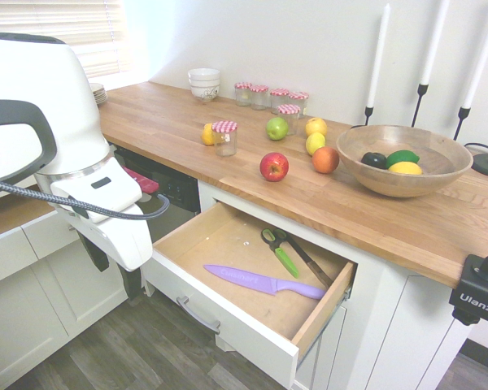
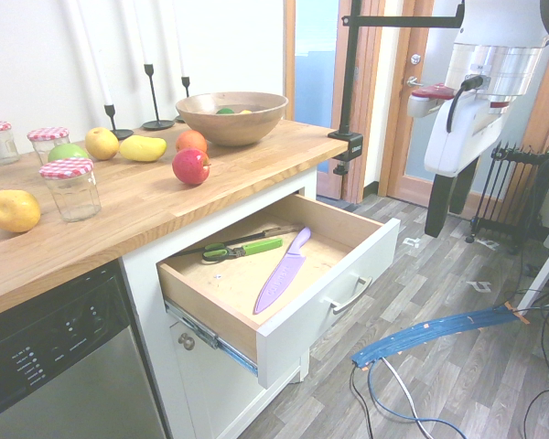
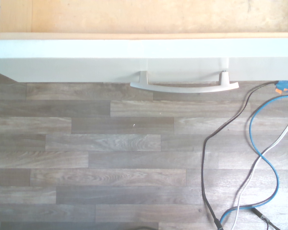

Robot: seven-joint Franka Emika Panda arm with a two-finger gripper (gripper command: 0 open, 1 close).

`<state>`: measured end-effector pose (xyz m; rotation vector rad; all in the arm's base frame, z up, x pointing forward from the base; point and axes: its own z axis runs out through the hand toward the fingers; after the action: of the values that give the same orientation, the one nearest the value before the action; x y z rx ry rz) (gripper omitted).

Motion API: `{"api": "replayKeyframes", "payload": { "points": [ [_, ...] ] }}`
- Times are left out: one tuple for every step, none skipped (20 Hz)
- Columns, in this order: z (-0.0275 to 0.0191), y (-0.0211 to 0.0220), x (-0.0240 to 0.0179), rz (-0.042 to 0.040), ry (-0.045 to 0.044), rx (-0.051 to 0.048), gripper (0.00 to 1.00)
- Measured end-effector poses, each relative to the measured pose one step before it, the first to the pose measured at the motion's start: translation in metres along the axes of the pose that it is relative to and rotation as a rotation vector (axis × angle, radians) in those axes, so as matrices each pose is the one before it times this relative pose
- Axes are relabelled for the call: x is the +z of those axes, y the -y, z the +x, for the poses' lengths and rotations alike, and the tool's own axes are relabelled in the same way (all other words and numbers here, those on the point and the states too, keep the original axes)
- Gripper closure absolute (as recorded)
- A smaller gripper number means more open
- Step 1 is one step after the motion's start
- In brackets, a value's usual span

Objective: Close the drawer

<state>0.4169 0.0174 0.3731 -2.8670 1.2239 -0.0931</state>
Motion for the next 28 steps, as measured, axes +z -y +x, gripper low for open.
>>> {"api": "replayKeyframes", "payload": {
  "points": [
    [0.00001,0.0,0.00018,-0.00032,0.00024,-0.00004,0.0],
    [0.0,-0.00004,0.00023,-0.00065,0.00012,-0.00033,0.0],
    [0.00007,-0.00015,0.00154,-0.00233,0.0008,-0.0008,0.0],
    [0.00026,-0.0002,0.0038,-0.00242,0.0011,-0.00048,0.0],
    [0.00045,0.00019,0.00603,-0.00197,0.0016,-0.00042,0.0],
    [0.0011,0.00101,0.00745,-0.00246,0.00158,-0.00144,0.0],
    [0.00135,0.0014,0.00878,-0.00264,0.00284,-0.00112,0.0],
    [0.00131,0.00149,0.00964,-0.00315,0.00292,-0.00181,0.0],
    [0.00116,0.00137,0.01049,-0.00449,0.0024,-0.00261,0.0],
    [0.00095,0.00122,0.0112,-0.00712,0.00259,-0.00274,0.0],
    [0.00078,0.00115,0.01128,-0.00736,0.00184,0.00001,0.0],
    [0.00083,0.00093,0.0111,-0.00706,0.00035,0.00009,0.0],
    [0.00084,0.00038,0.0108,-0.00783,0.0004,0.00115,0.0],
    [0.00086,-0.00008,0.01089,-0.00849,0.00061,0.00137,0.0],
    [0.00129,-0.00063,0.01081,-0.00756,0.00005,0.00115,0.0],
    [0.00166,-0.00138,0.0111,-0.00815,0.00064,0.00127,0.0],
    [0.00192,-0.00176,0.01131,-0.00827,-0.00222,0.00094,0.0],
    [0.00191,-0.00198,0.01104,-0.00733,-0.00331,0.00037,0.0],
    [0.00178,-0.00206,0.01056,-0.00453,-0.00157,0.00031,0.0],
    [0.0016,-0.00185,0.01029,-0.00114,0.00127,0.00314,0.0],
    [0.00138,-0.00105,0.00946,-0.00042,0.00298,0.00423,0.0],
    [0.00108,-0.0003,0.00853,-0.00087,0.00396,0.00494,0.0],
    [0.00077,0.00061,0.00744,-0.00122,0.00618,0.00479,0.0],
    [0.00063,0.00146,0.00662,0.00133,0.00856,0.00364,0.0],
    [0.00109,0.00152,0.00567,0.00318,0.00943,0.00182,0.0],
    [0.0019,0.00128,0.00474,0.00407,0.008,0.00146,0.0],
    [0.00236,0.00131,0.0038,0.00338,0.00664,0.00036,0.0],
    [0.00247,0.00125,0.00303,0.00115,0.00491,0.00209,0.0]
  ]
}}
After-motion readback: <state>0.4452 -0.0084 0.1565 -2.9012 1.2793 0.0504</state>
